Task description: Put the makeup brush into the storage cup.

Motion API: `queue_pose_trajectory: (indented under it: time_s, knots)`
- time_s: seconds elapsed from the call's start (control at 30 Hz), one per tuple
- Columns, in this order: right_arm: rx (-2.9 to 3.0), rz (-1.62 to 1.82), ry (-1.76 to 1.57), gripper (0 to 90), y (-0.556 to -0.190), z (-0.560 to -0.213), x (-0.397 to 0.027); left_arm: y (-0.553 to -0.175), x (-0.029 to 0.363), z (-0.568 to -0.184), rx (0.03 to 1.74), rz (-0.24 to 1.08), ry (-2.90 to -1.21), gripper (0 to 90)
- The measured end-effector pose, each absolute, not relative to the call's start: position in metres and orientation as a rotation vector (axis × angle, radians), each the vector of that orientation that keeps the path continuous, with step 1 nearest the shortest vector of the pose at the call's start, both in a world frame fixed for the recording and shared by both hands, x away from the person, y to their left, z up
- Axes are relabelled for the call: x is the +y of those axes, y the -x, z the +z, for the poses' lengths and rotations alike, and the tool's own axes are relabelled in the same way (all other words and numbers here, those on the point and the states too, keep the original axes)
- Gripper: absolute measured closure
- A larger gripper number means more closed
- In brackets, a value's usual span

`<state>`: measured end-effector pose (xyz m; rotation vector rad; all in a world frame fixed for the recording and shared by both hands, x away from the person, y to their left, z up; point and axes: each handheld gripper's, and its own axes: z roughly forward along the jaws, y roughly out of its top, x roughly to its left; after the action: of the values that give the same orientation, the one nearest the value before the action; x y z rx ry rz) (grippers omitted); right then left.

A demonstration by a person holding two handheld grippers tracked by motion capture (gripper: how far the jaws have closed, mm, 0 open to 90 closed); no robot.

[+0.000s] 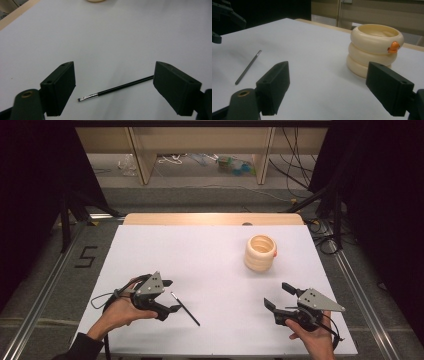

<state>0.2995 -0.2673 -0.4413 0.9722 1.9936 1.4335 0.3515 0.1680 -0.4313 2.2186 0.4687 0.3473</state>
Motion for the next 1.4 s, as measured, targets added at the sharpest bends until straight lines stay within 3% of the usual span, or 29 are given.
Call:
queue_pose_trajectory:
  time_s: [0.73, 1.4]
  knots:
    - [2.008, 1.434, -0.964, 20.9, -0.300, -0.442, -0.265, -0.367, 0.138, -0.436, 0.285, 0.225, -2.503, 20.8]
    - [2.027, 1.428, -0.956, 21.0, -0.300, -0.442, -0.265, -0.382, 0.127, -0.452, 0.284, 0.137, -2.550, 22.9]
